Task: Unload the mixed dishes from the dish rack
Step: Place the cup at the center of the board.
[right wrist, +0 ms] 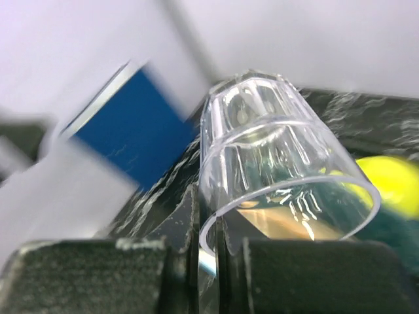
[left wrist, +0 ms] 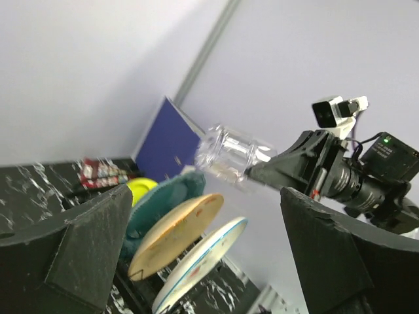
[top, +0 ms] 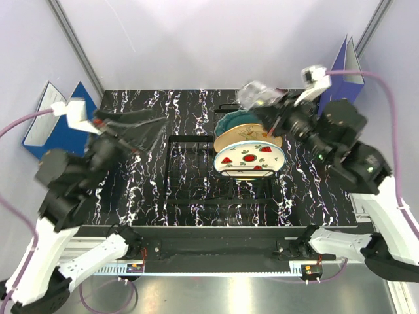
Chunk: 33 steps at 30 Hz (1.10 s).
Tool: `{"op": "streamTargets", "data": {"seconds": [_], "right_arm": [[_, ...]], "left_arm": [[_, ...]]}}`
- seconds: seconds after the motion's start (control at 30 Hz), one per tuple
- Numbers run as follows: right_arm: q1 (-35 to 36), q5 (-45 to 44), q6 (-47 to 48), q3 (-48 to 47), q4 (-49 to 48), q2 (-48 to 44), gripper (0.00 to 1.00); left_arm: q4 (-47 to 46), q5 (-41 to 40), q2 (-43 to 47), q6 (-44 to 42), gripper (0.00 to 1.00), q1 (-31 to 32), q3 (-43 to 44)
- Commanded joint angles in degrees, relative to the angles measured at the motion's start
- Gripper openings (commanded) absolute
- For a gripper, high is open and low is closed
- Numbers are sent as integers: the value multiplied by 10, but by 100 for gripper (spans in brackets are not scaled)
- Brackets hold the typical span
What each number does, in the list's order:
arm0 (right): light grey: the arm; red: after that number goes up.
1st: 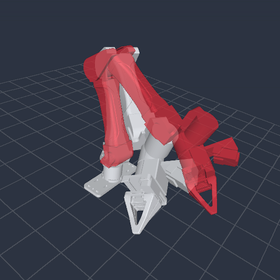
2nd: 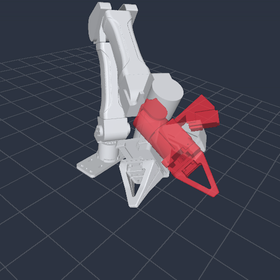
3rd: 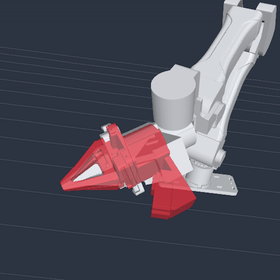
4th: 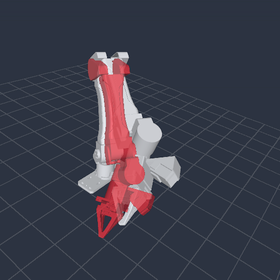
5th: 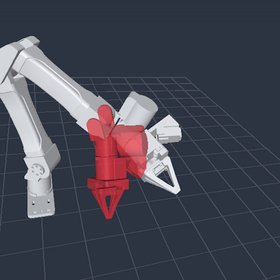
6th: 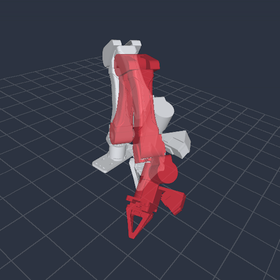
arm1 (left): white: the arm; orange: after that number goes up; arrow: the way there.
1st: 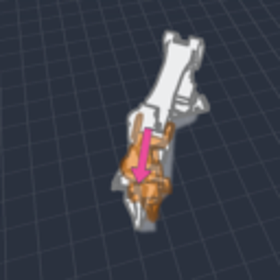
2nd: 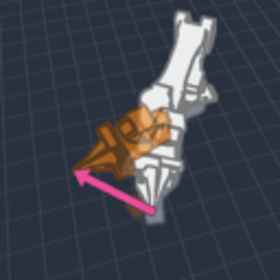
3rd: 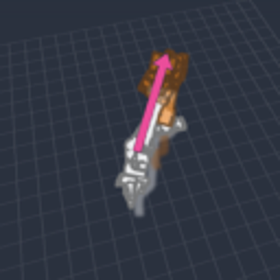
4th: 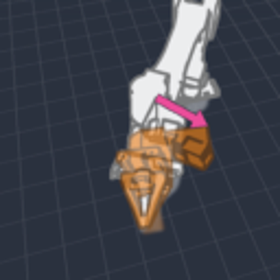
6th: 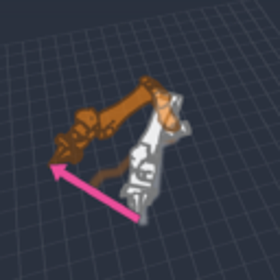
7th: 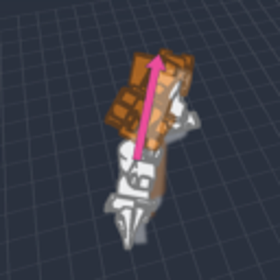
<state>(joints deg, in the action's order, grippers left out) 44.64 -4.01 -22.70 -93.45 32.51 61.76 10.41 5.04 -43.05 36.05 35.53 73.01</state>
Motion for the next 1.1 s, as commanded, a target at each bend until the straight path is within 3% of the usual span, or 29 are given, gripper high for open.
{"op": "streamTargets", "data": {"seconds": [0.0,0.03,0.13,0.37,0.53,0.77,0.83,0.97,1.07], "right_arm": [[-4,-293,50,-137,135,37,0],[-5,-367,49,-146,147,44,0],[-24,-476,51,-161,164,36,0],[-124,-539,67,-209,228,35,0],[-243,-434,24,-221,310,97,0],[-405,-233,-90,-100,331,131,0],[-430,-181,-110,-50,328,123,0],[-438,-170,-138,100,292,81,0],[-443,-166,-151,157,287,71,0]], "left_arm": [[23,-64,29,-33,99,-1,0],[27,-64,34,-34,99,-1,-6],[43,-79,56,-42,99,-1,-23],[64,-100,102,-53,99,-1,-76],[68,-82,106,-38,99,-1,-116],[109,-75,120,-43,99,-1,-120],[111,-81,136,-42,99,-1,-132],[113,-83,154,-40,99,-1,-154],[114,-79,154,-35,99,-1,-164]]}}
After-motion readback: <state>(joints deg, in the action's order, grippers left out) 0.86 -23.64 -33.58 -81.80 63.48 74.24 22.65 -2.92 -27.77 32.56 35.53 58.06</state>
